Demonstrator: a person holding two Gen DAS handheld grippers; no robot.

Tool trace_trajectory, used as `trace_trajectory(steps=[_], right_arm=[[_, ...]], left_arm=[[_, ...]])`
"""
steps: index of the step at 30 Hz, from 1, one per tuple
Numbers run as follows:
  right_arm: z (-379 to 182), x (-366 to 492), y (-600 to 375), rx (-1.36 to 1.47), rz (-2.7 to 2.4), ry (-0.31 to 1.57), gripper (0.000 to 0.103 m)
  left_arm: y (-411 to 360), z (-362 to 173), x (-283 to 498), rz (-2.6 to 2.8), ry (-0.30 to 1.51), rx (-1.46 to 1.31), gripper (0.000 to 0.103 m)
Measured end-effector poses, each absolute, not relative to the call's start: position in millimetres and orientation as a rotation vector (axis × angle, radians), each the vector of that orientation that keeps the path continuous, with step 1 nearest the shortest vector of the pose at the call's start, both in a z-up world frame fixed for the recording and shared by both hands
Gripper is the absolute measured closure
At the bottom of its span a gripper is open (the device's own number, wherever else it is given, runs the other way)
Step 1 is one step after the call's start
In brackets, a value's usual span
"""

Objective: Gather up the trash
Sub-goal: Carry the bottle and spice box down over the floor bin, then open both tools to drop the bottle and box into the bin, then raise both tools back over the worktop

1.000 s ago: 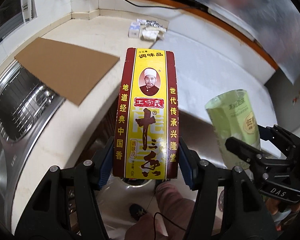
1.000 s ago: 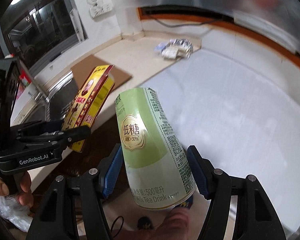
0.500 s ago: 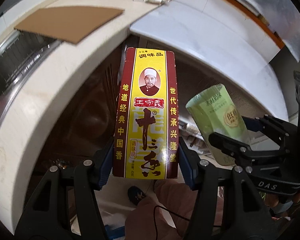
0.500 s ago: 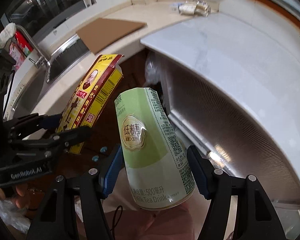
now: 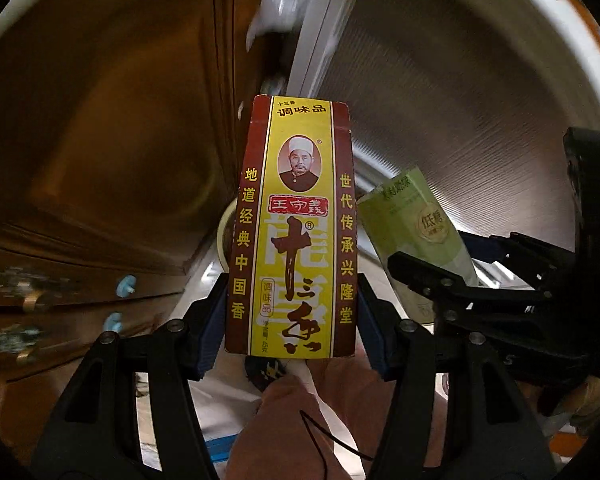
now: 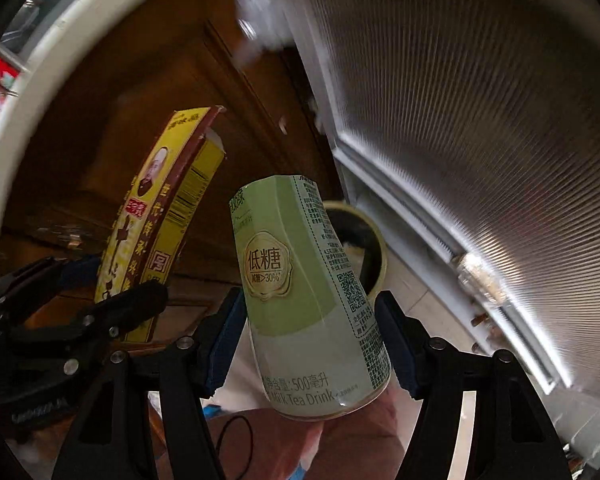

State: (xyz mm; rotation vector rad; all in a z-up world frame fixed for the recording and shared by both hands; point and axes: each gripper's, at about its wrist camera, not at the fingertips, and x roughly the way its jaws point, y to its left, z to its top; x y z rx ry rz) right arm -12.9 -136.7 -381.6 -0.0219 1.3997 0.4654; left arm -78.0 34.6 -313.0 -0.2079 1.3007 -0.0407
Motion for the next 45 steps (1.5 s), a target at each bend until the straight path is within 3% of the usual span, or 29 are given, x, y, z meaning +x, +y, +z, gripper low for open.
trace_trajectory(steps=[6,13,16,20,31,35,45], right_arm=[[-464.5,14.5,-127.3,-0.001,0.446,1.452,0.035],[-540.4,52.7,-117.6,0.090,0.450,1.501,0.031],[-561.4,60.5,-117.7,0.117,0.431,1.529,0.030],[-570.0,67.8,-122.7,0.150,0.407,1.532,0.029],[-538.6,65.6,-122.2,0.148,0.403,1.516,0.025],[-496.9,50.1,-124.1,0.146,0.391,1.485,0.025],[-327.7,9.7,-133.8,0.098,0.421,1.355,0.025]], left_arm=[[37.7,-393.6,-44.8,-0.026,1.359,-0.244,0.048],[47.9,-452.7,-13.4,-0.018,1.388,-0.226,0.045],[50.3,-465.4,-4.6,-0.013,1.407,-0.207,0.026],[53.4,-476.9,1.1,-0.021,1.422,-0.177,0.023],[55.9,-428.6,-9.6,-0.026,1.425,-0.135,0.023],[51.7,-384.1,-18.8,-0.043,1.407,-0.133,0.023],[31.7,-250.6,-49.2,-0.132,1.341,-0.086,0.023]])
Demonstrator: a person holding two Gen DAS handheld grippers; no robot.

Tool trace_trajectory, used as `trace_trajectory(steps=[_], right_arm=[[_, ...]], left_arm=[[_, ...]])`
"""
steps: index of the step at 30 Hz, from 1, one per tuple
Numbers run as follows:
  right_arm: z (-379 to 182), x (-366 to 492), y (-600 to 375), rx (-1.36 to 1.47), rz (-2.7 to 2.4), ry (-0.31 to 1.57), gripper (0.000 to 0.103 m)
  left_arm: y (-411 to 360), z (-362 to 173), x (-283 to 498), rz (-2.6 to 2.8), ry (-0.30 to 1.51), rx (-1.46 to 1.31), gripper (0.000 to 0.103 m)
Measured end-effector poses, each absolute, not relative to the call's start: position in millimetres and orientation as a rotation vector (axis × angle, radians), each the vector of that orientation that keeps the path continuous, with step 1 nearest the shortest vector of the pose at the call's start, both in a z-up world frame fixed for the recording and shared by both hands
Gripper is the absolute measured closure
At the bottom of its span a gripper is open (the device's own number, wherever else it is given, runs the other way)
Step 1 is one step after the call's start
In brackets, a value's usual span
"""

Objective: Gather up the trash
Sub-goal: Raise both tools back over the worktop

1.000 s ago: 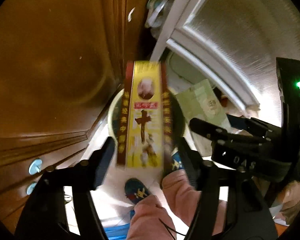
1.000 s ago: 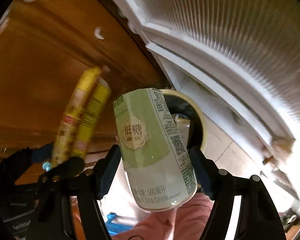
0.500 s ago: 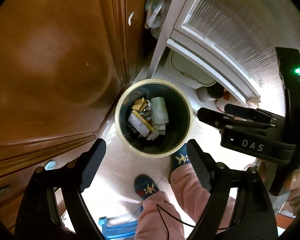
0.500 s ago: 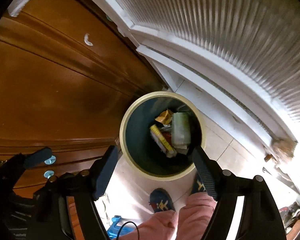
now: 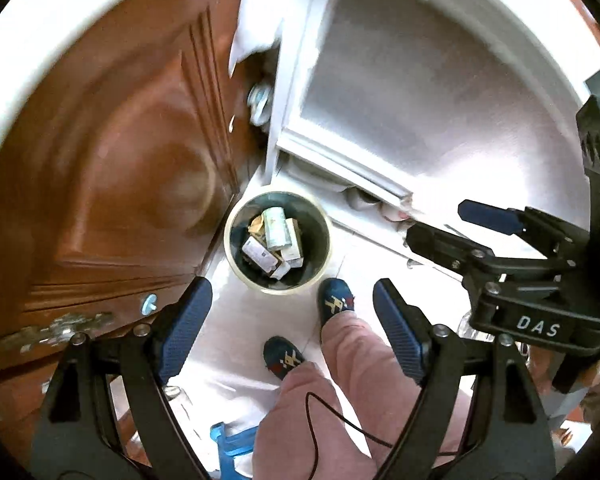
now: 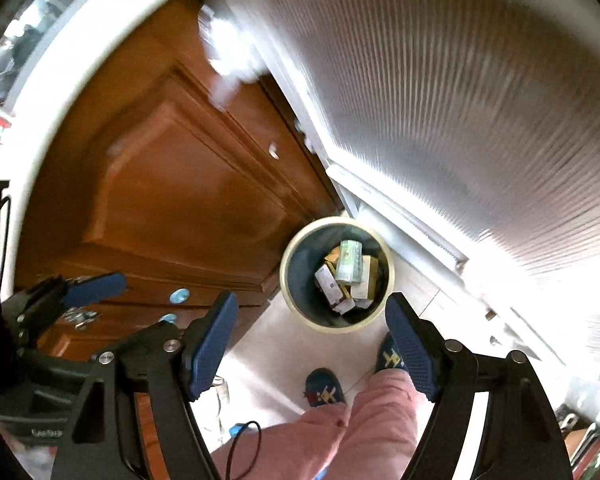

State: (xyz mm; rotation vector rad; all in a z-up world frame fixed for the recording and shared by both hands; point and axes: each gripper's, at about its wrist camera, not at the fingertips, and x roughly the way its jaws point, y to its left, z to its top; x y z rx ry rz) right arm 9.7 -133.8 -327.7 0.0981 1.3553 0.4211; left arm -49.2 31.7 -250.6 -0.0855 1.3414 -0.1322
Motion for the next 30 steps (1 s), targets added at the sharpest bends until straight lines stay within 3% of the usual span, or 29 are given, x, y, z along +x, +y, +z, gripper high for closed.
trace_trajectory(steps=[15,30], right_arm=[[-135.1,-48.9,-159.5,-0.056,0.459,1.059,0.025],[5.9,-29.4,-159.4,-0.076,0.393,0.821,0.025]], left_arm=[[32.5,-81.5,-67.0,-0.194,1.108,0.000,0.023],[35.4,28.8,-37.5,-0.185,0.929,0.016,0.023]])
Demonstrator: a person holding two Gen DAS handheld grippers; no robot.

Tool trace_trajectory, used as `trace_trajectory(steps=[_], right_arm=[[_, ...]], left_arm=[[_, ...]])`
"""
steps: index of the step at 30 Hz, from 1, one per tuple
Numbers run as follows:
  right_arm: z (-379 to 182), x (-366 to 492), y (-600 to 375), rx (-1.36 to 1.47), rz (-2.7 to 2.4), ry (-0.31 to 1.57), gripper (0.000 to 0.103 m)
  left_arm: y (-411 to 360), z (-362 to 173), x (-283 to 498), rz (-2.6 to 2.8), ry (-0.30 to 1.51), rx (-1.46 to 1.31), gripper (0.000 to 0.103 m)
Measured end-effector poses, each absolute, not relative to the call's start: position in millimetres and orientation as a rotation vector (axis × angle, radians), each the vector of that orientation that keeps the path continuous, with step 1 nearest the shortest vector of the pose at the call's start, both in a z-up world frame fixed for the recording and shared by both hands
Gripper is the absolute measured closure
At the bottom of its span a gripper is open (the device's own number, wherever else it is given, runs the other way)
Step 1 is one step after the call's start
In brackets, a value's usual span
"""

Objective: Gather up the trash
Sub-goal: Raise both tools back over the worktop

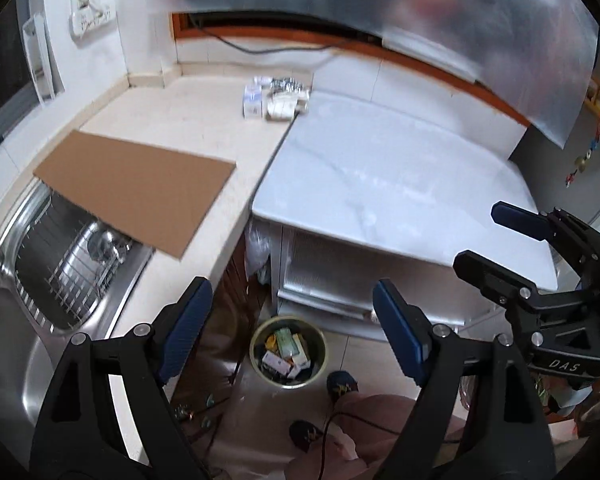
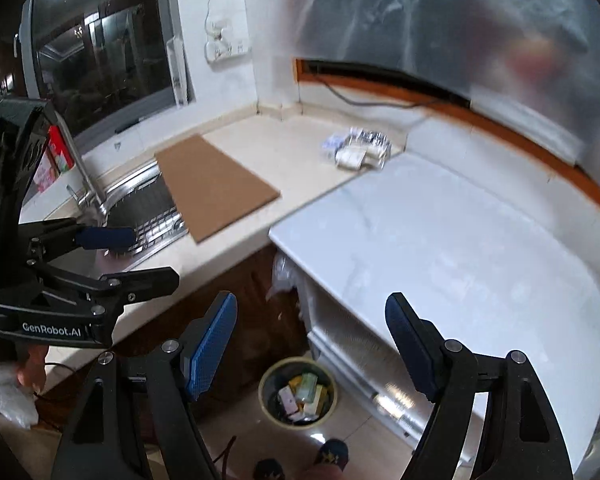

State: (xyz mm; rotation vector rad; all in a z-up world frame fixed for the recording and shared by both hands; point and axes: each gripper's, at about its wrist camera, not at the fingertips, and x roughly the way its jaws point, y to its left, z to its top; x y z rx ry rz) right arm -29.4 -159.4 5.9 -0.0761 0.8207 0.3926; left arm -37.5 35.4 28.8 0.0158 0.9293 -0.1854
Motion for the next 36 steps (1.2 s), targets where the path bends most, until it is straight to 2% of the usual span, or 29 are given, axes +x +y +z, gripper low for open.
trace_trajectory(steps=[8,16,25,30,36], right_arm=[[54.1,8.8,-161.4,-0.122,0.369,0.758,0.025],[53.9,110.1,-173.1,-0.134,0.401,0.777,0.025],[14.4,276.7,-177.2,-0.060,0.473,0.884,0.025],[-34.4,379.0,-184.4,0.053,0.464,0.971,0.025],[-99.8,462.0,-185.0,0.155,0.434,1.035,0.025]], left_arm=[[37.5,72.0,-4.1,-0.157,0.851,0.009,0.023],[42.7,81.2,67.3,-0.079,0.850,-0.032,0.023],[31.5,55.1,202.1,-0.019,0.899,-0.085,0.023],[30.3,23.6,280.0,0.020,0.930,-0.115,0.023],[38.5,-11.0,343.1,0.070,0.949,-0.157,0.023]])
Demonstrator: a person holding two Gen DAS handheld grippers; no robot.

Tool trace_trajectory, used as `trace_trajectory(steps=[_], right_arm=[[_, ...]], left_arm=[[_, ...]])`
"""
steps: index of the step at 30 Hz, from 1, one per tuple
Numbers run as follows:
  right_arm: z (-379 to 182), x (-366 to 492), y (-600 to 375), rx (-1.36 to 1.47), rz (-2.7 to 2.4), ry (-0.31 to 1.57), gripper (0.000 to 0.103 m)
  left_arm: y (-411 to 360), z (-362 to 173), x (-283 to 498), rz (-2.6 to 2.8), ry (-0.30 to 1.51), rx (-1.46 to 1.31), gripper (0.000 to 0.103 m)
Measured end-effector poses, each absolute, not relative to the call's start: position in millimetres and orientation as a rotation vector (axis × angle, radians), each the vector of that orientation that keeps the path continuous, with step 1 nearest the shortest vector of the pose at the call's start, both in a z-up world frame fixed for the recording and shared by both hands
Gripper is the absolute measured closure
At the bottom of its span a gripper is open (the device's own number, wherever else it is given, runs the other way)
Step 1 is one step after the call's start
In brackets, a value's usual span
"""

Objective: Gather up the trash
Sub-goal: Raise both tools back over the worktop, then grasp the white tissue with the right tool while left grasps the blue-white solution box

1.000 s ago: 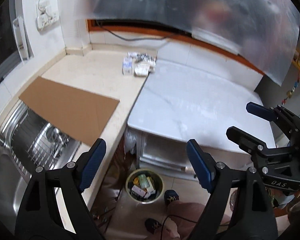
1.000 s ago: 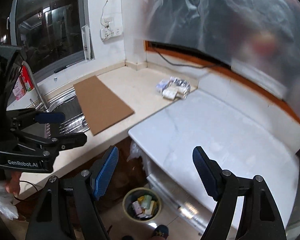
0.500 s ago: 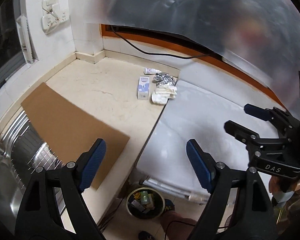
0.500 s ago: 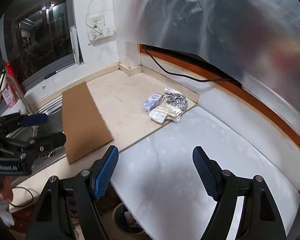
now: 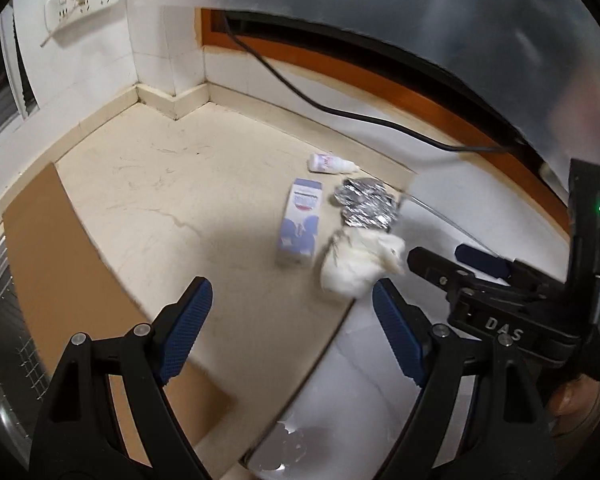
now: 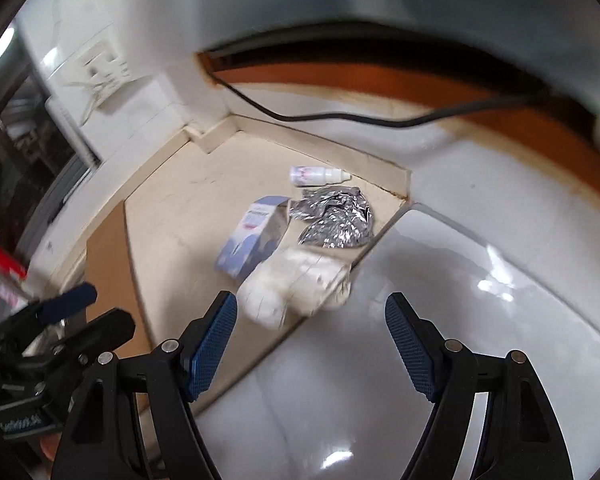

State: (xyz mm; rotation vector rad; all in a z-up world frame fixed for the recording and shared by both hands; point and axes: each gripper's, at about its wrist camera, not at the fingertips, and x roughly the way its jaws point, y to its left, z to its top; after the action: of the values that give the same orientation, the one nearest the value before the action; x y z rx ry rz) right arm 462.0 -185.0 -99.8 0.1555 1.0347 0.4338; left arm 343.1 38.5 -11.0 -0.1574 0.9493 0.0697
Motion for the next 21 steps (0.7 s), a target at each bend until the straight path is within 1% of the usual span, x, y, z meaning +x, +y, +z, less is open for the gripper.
trace_trajectory(steps=[7,14,15,16,18,19,21], right_arm=[[-166.4,517.6,-179.5,0.290,0.428,1.134,0.025],[-198.6,523.4,-160.3,0.314,0.496,1.180,0.025],[-200.8,524.7,-157.3,0.305,0.510,1.173,0.029],[-203.3,525.7,-154.3,0.301,0.528,1.177,0.038],[-205.9,526.1,-149.6,0.282,0.548,1.173,0.045],[-204.8,524.5,-148.6,0.273,0.557,1.161,0.050],[-202.9,523.2,-148.6,0.268,0.572,1.126,0.065]], left_arm=[[47.4,-33.5,373.9,0.098,0.957,-0.177,0.023],[51.5,-41.9,383.1,0.127,0.961,-0.164,0.023],[52.4,-42.7,384.7,0.129,0.962,-0.165,0.023],[52.6,-44.2,386.5,0.131,0.966,-0.169,0.023],[52.0,-48.9,392.5,0.130,0.977,-0.170,0.023],[51.3,-50.3,394.0,0.129,0.981,-0.169,0.023],[49.2,-57.2,400.6,0.124,0.997,-0.168,0.023]])
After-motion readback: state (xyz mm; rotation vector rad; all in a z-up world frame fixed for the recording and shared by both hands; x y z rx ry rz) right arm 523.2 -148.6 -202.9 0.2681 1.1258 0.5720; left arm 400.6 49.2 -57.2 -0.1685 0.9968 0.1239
